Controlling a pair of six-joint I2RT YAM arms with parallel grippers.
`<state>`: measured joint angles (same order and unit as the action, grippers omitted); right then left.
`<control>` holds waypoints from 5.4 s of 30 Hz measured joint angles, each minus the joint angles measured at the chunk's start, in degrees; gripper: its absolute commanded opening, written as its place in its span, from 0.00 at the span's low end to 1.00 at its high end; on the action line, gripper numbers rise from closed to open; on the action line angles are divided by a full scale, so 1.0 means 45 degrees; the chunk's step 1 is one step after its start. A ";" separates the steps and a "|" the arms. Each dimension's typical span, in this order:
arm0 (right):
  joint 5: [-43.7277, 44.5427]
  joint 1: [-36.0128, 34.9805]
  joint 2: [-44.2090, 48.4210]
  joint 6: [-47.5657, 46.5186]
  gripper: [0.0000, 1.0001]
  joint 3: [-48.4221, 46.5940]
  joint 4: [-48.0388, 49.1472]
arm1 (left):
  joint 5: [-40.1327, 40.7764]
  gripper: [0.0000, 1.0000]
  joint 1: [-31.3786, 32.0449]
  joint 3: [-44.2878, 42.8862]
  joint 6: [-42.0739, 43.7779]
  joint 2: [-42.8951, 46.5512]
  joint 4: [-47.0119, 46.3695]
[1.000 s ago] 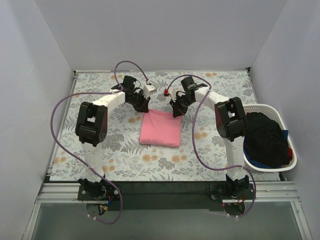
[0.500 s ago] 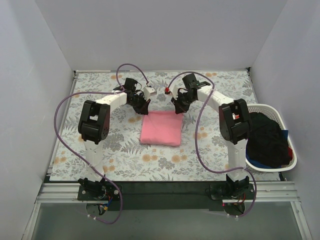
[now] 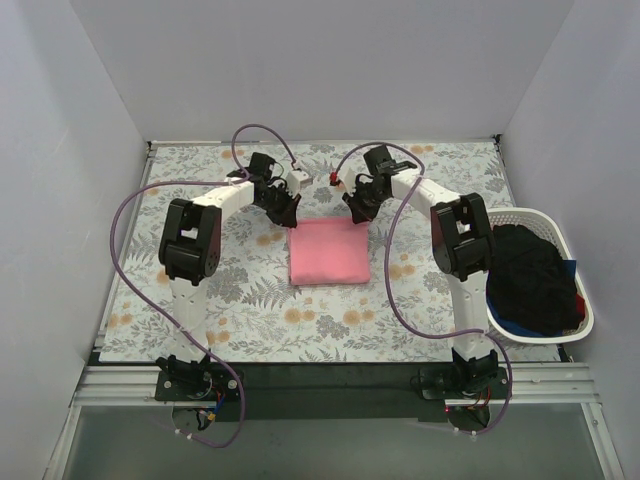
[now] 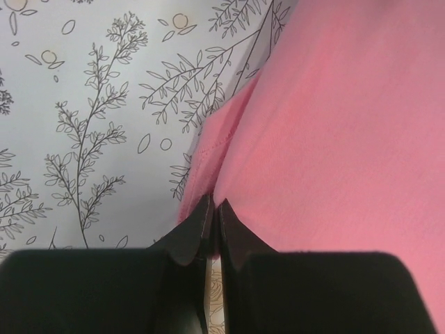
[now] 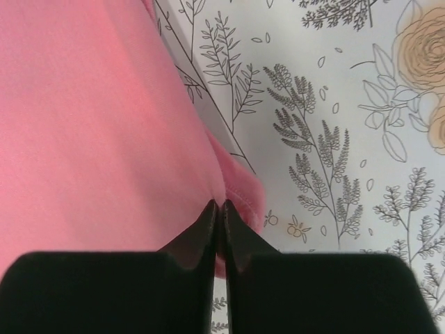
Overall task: Fold and stack the t-shirts
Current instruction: Fold the tshirt, then neatly place the folded tshirt to the corner
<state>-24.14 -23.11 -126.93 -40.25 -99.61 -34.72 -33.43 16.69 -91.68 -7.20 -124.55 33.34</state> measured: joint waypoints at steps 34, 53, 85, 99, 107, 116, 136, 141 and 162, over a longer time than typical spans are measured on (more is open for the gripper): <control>-0.6105 0.1520 -0.1209 1.1599 0.98 0.0636 0.4682 | -0.4459 0.88 -0.0913 0.2497 -1.4435 -0.0369 -0.7145; -0.5935 0.1117 0.4357 1.3367 0.98 0.4619 0.6659 | -0.5047 0.93 -0.1282 0.4823 -1.4707 0.4376 -0.6849; -0.6649 -0.0971 0.5144 1.6354 0.98 0.9520 0.9874 | -0.5921 0.95 0.1010 0.8796 -1.5183 0.5532 -0.7490; -0.7776 0.0005 0.3609 1.6529 0.98 1.0792 1.1458 | -0.6460 0.95 -0.0019 1.0171 -1.5669 0.3876 -0.9141; -0.7087 0.0311 0.5916 1.5606 0.98 1.0890 0.9709 | -0.5668 0.95 -0.0214 0.9918 -1.4552 0.5780 -0.6649; -0.6577 0.0403 0.3803 1.4435 0.98 0.5775 0.9287 | -0.4998 0.95 -0.0432 0.5192 -1.4183 0.4279 -0.6601; -0.6217 0.1889 -0.0121 1.3950 0.96 0.3220 0.9083 | -0.4114 0.95 -0.2035 0.3026 -1.4367 0.0379 -0.7125; -0.4571 0.1977 0.2511 1.2706 0.97 0.3502 0.7451 | -0.2059 0.95 -0.2152 0.2540 -1.2900 0.2399 -0.4648; 0.4158 -0.5435 0.3599 0.8048 0.38 0.2958 0.1637 | 0.2467 0.97 -0.2220 0.3206 -1.0316 0.7232 0.0602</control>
<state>-5.43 -47.57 -110.74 -4.03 -86.30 -27.35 -22.33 6.70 -77.25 -53.63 -92.01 36.05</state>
